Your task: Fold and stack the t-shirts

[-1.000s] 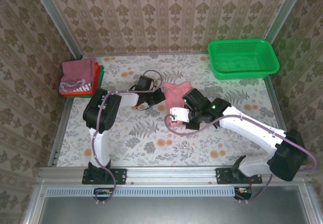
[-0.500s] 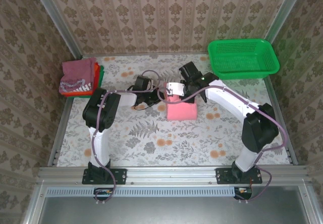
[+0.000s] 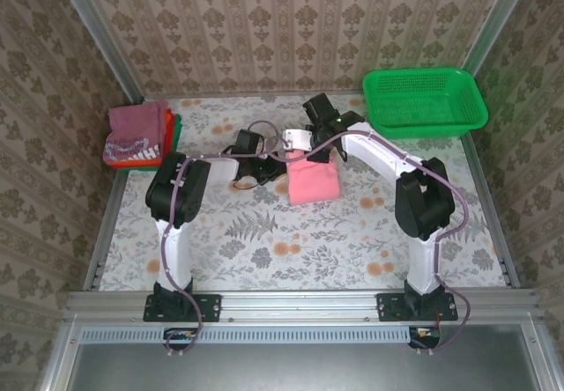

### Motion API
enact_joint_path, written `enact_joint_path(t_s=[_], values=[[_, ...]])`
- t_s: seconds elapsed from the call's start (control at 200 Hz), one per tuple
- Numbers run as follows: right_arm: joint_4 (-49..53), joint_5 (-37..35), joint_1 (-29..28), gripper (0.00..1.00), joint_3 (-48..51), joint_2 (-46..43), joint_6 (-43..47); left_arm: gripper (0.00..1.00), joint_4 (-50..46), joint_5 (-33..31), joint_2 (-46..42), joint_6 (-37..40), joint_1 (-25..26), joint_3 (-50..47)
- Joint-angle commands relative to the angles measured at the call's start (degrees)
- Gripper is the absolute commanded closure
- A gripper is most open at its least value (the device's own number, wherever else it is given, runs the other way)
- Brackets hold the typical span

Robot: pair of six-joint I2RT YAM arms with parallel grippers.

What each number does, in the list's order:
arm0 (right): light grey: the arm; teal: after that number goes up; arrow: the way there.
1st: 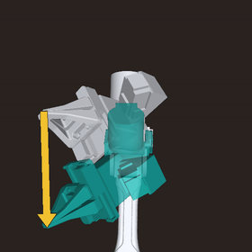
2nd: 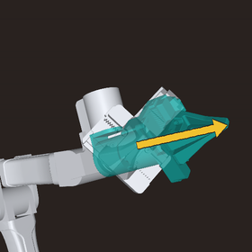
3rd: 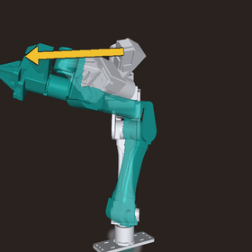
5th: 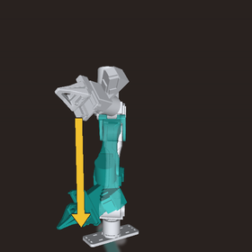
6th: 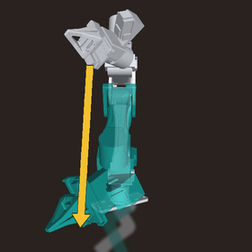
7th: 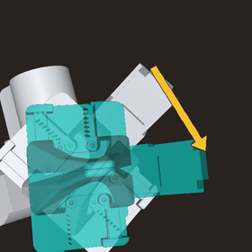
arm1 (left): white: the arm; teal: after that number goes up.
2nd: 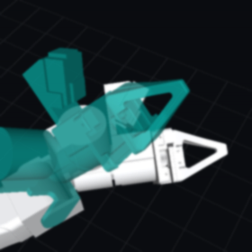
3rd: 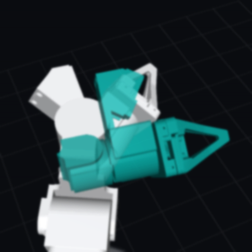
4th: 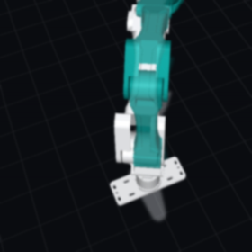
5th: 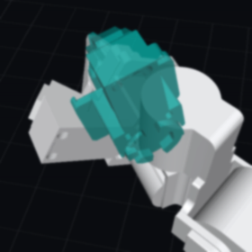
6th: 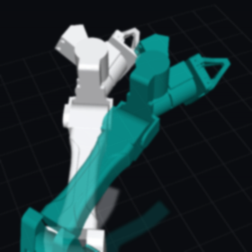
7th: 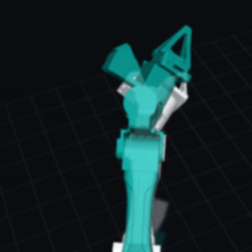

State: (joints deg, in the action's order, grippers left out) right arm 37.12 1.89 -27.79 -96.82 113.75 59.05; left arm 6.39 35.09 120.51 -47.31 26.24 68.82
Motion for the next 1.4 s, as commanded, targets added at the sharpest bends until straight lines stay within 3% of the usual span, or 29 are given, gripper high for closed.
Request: enact_joint_path(t_s=[0.0,0.695,0.735,0.895,0.95,1.045,1.205,1.295,1.395], values=[[-2.76,-0.26,0.67,1.00,-2.32,1.93,0.50,1.00,-9.47,-4.04,6.31,1.99,0.30,-2.26],[-10.02,-4.61,2.47,1.00,-6.14,10.82,-2.16,1.00,-10.03,-3.70,6.32,2.15,0.17,-1.84],[-10.60,-5.01,2.48,0.93,-6.23,11.34,-2.31,1.00,-9.91,-3.71,6.16,2.09,0.18,-1.98],[-14.83,-5.90,2.48,0.31,-4.76,10.50,-5.46,1.00,-9.68,-3.87,5.27,2.05,0.22,-2.91],[-17.07,-6.26,2.49,0.19,-3.08,9.01,-7.32,1.00,-9.59,-4.04,4.77,1.94,0.22,-3.16],[-22.48,-6.07,2.71,0.10,0.92,5.30,-12.28,1.00,-9.28,-4.46,3.45,1.72,0.22,-3.80],[-33.16,-6.70,3.70,0.07,9.48,-1.64,-27.53,1.00,-6.76,-6.27,-0.71,1.19,0.21,-5.91],[-33.78,-7.17,5.41,0.04,12.85,-4.92,-42.85,0.91,-5.99,-8.03,-3.88,1.19,0.14,-6.84],[-27.30,-0.44,8.85,0.00,13.95,-6.45,-58.66,0.81,-5.88,-10.52,-7.56,1.63,0.22,-7.21]])
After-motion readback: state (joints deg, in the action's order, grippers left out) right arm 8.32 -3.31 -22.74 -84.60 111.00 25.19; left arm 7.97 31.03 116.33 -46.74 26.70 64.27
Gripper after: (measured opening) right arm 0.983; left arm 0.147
